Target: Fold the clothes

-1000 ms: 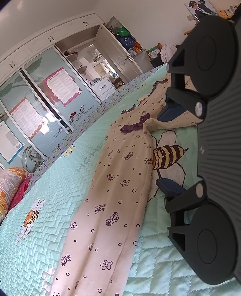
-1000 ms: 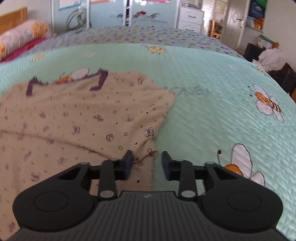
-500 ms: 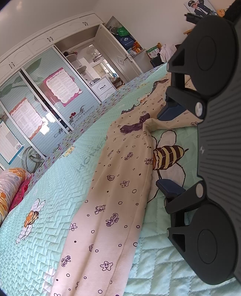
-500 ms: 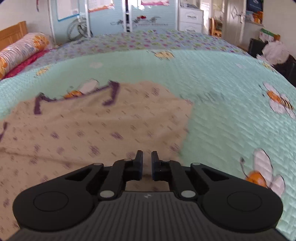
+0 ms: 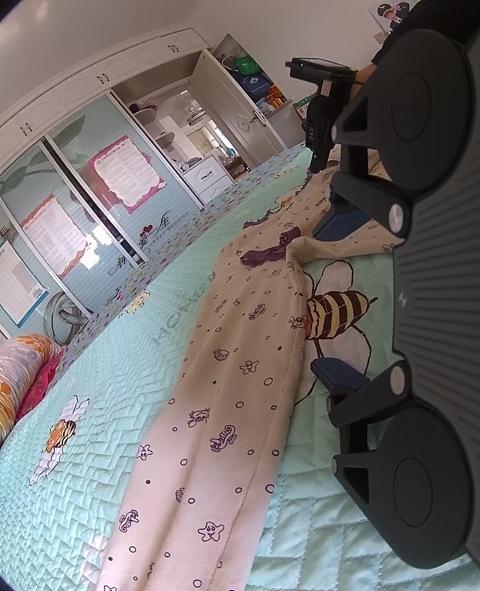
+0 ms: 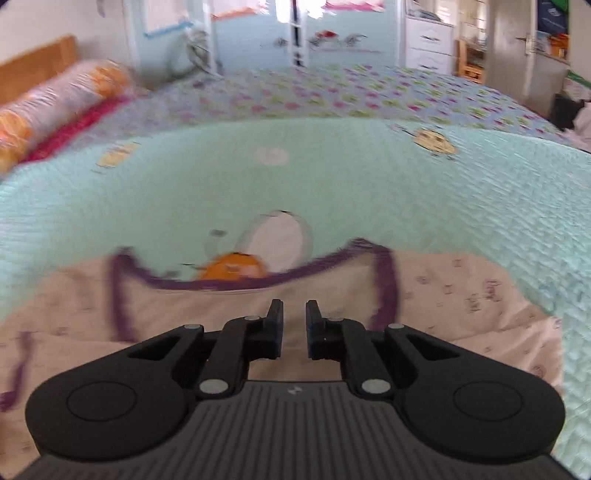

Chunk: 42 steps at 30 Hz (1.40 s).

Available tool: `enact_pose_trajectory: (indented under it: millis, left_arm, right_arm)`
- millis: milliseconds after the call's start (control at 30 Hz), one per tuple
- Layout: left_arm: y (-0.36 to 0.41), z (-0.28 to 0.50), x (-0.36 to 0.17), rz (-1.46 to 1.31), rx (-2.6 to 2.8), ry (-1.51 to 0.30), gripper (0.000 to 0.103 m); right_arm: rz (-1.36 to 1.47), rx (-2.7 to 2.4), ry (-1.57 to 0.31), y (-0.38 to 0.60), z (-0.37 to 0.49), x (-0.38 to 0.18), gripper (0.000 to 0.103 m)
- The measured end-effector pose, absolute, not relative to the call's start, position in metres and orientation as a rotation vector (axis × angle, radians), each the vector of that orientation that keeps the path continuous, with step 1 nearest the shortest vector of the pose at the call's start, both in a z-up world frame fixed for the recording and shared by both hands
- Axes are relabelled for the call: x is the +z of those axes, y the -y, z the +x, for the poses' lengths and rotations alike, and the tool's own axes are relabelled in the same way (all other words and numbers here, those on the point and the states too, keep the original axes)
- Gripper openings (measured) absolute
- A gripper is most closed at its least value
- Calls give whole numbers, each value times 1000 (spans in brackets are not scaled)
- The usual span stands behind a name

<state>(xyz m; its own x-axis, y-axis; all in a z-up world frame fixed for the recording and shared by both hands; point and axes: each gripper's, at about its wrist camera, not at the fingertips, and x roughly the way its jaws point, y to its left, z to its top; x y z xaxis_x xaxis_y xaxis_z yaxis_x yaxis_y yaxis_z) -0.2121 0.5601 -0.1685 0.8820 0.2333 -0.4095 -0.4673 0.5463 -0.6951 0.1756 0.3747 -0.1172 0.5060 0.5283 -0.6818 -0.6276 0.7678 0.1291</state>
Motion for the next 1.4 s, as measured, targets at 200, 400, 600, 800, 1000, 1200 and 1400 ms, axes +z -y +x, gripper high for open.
enact_pose_trajectory:
  millis: [200, 400, 600, 800, 1000, 1200, 1400]
  left_arm:
    - [-559, -212, -168, -899, 419, -283, 73]
    - [-560, -212, -167, -901, 420, -285, 73]
    - [-559, -212, -167, -900, 418, -285, 73]
    - [-558, -212, -166, -890, 422, -290, 74]
    - [-558, -212, -167, -890, 420, -288, 74]
    - [-558, -212, -167, -891, 420, -287, 74]
    - [-556, -210, -167, -875, 427, -292, 74]
  right_arm:
    - [-197, 713, -798, -415, 170, -141, 12]
    - [-134, 804, -825, -414, 130, -124, 16]
    - [-118, 705, -830, -448, 166, -134, 17]
    - [-156, 826, -804, -445, 123, -137, 31]
    - [-60, 764, -804, -438, 142, -123, 33]
    - [-88, 503, -770, -325, 190, -122, 48]
    - [-38, 313, -730, -232, 251, -115, 33]
